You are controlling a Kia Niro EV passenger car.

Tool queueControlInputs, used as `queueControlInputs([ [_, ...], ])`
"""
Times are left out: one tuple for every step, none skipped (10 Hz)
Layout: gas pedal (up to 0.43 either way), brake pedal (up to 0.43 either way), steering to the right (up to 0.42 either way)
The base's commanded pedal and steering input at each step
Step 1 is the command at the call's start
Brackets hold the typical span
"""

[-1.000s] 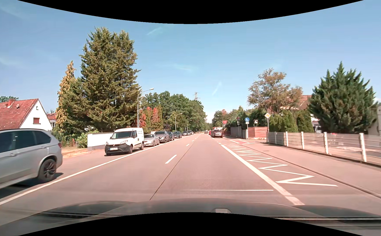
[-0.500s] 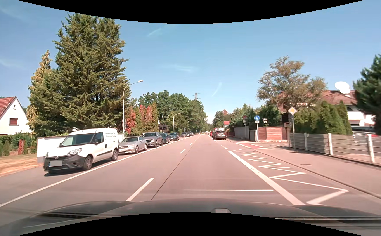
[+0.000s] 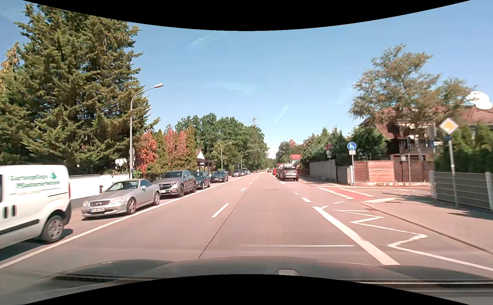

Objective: Follow the waypoints while adhering to traffic rules and regulations

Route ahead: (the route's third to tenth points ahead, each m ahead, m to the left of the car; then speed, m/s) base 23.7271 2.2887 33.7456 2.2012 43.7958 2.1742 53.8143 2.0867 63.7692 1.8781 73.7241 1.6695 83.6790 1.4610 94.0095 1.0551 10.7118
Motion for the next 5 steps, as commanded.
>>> queueControlInputs([
  [0.008, 0.000, -0.006],
  [0.008, 0.000, -0.007],
  [0.008, 0.000, -0.006],
  [0.008, 0.000, -0.006],
  [0.008, 0.000, -0.006],
])
